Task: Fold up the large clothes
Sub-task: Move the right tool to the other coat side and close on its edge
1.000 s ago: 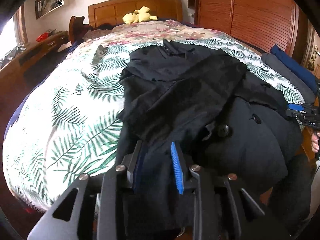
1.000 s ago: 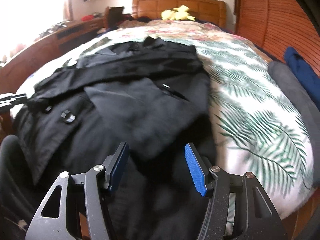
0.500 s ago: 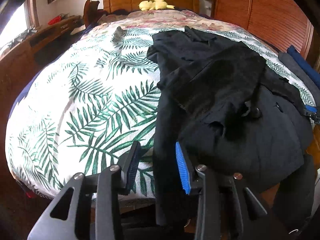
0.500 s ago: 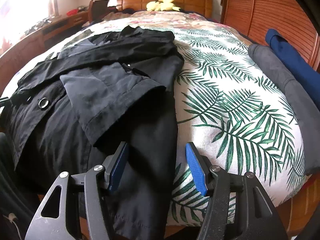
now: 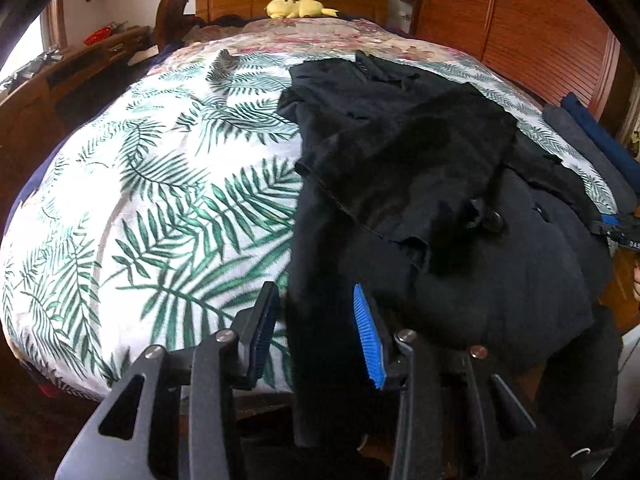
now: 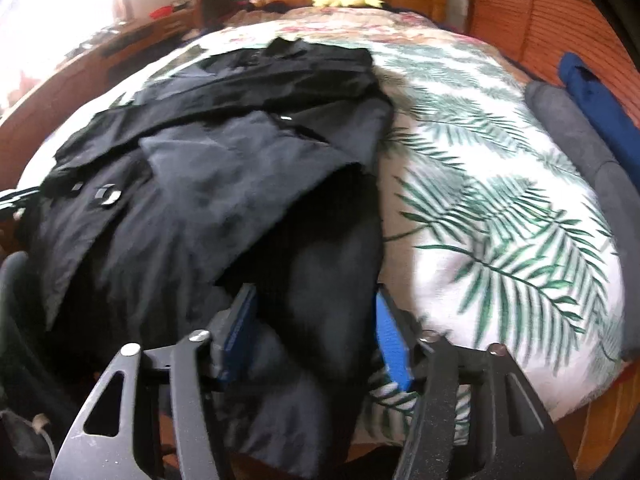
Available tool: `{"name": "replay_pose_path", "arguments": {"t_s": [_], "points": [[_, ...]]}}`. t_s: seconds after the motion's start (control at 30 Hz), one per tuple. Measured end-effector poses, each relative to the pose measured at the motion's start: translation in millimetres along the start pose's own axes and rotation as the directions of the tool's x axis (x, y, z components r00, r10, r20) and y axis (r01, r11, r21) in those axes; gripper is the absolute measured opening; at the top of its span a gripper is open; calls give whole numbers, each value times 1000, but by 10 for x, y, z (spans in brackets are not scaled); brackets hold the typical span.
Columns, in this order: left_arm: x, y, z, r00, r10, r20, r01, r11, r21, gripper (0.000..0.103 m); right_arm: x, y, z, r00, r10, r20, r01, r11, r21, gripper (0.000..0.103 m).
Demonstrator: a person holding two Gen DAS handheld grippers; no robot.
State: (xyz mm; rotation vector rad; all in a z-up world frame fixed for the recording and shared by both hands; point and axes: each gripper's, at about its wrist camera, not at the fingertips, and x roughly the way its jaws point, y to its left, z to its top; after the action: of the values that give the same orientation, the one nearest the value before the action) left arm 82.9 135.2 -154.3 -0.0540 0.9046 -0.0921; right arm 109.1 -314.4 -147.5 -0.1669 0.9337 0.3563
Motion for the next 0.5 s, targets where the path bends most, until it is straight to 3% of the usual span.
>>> {"name": "replay_pose_path", "arguments": {"t_s": [0.13, 0.5], "points": [[-15, -38, -53, 1000, -12, -10, 12, 1000, 8, 37, -75, 31, 36, 998, 65, 14, -65, 998, 12, 44], [-37, 50, -153, 997, -75, -11, 75, 996, -45, 37, -83, 74, -83, 998, 63, -30, -62, 998, 10, 41]]}}
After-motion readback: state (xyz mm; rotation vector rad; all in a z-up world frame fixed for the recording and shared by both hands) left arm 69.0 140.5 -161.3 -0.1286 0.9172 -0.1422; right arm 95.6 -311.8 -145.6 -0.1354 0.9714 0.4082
